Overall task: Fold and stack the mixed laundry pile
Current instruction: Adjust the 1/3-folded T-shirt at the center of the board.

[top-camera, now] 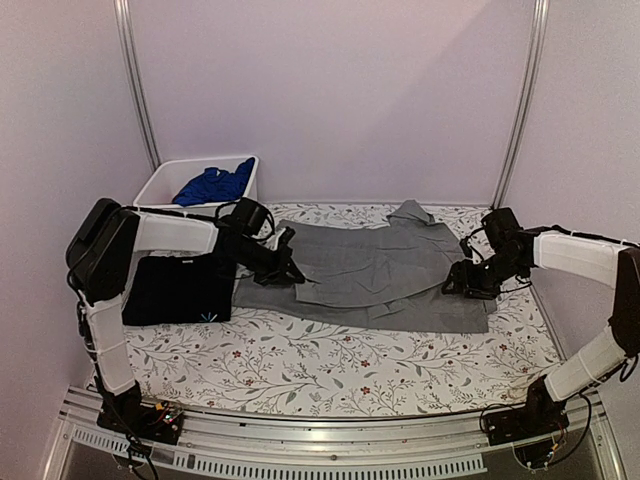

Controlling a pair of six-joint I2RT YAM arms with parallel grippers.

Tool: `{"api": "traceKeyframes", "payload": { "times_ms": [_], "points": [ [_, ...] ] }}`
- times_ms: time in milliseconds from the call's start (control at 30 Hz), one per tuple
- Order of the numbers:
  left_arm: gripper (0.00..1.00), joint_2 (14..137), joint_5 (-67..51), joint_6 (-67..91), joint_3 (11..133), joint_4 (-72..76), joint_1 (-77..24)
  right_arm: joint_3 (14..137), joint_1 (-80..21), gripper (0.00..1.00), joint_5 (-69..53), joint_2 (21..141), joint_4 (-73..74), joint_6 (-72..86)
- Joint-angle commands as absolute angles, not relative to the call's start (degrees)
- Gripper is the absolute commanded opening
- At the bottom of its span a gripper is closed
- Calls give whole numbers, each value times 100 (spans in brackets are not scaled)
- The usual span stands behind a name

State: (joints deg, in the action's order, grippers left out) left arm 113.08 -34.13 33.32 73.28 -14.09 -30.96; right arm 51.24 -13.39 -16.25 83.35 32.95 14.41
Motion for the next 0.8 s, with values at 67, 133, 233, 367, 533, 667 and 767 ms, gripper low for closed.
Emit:
{"api": "traceKeyframes", "payload": {
  "times_ms": [67, 133, 233, 367, 533, 667, 767],
  "points": [
    [0, 11082, -3114, 2256, 7468, -2786, -2612, 5065, -1242, 70, -1679, 8134, 3200, 1521],
    [0, 11065, -3029, 2098, 7531, -2951, -2489, 5063, -1246, 71, -1734, 8145, 3195, 1488],
    [0, 11147, -2859, 1871, 7729, -3171, -2349, 5094, -1247, 70, -1850, 8201, 3174, 1428],
    [0, 11437, -2751, 1592, 8088, -3285, -2315, 5165, -1244, 65, -2075, 8397, 3137, 1356],
    [0, 11803, -2614, 1427, 8332, -3296, -2321, 5271, -1240, 59, -2187, 8591, 3083, 1349],
    [4, 11928, -2616, 1418, 8324, -3235, -2327, 5478, -1262, 53, -2208, 8719, 3115, 1286],
    [11, 11989, -2608, 1430, 8280, -3150, -2329, 5683, -1366, 52, -2111, 8787, 3142, 1234]
  ]
}}
